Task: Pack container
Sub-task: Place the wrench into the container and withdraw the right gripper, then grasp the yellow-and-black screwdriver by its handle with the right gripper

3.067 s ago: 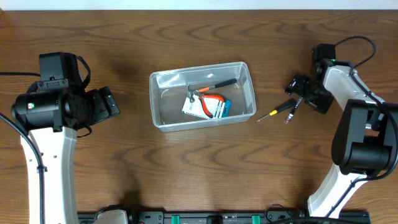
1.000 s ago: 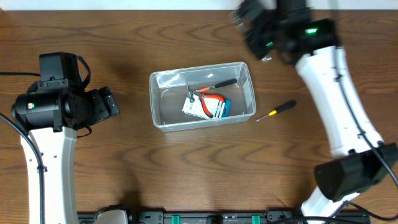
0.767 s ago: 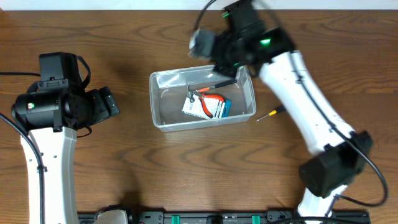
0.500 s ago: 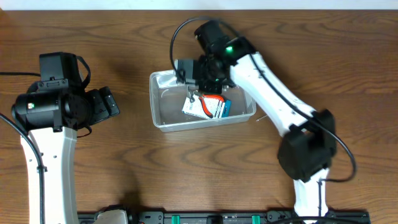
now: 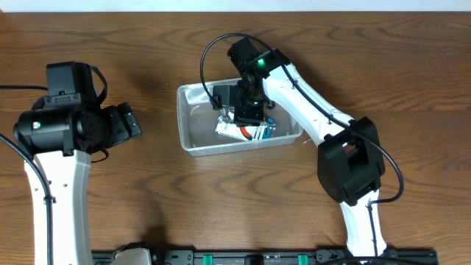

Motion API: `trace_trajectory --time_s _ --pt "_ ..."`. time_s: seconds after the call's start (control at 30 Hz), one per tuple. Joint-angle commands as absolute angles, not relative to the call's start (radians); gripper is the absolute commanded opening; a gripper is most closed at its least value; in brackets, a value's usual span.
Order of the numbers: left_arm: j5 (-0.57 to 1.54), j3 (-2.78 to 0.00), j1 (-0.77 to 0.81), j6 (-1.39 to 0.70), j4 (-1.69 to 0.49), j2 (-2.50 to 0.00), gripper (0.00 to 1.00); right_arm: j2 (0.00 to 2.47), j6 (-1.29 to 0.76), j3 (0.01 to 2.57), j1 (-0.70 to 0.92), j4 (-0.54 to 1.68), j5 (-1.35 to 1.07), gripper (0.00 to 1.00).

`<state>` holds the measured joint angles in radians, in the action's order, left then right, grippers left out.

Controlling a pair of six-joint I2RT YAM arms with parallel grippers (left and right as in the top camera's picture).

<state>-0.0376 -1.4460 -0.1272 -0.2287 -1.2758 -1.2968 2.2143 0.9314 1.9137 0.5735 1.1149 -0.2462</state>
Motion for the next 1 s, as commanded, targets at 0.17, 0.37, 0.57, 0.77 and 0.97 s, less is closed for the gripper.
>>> trace_trajectory --time_s 0.17,0.37,0.57,0.77,0.97 --pt "-0.053 -1.442 -0.131 -0.223 -1.279 -1.292 0.98 2.03 0.641 1.982 0.501 1.057 -0.096 0.72" --pt "-0.053 -1.442 -0.131 -0.223 -1.279 -1.292 0.98 1.921 -0.155 1.985 0.306 0.991 0.223 0.99" --pt "-0.053 -1.442 -0.131 -0.223 -1.279 -1.292 0.98 1.946 -0.603 1.949 0.12 1.196 0.124 0.99" --pt "-0.053 -1.442 -0.131 -0.223 -1.278 -1.292 0.98 1.981 -0.817 1.808 0.046 1.226 0.02 0.99" --pt "-0.053 -1.442 -0.131 -0.223 -1.279 -1.292 0.98 1.982 -0.987 1.612 0.039 1.115 0.053 0.95"
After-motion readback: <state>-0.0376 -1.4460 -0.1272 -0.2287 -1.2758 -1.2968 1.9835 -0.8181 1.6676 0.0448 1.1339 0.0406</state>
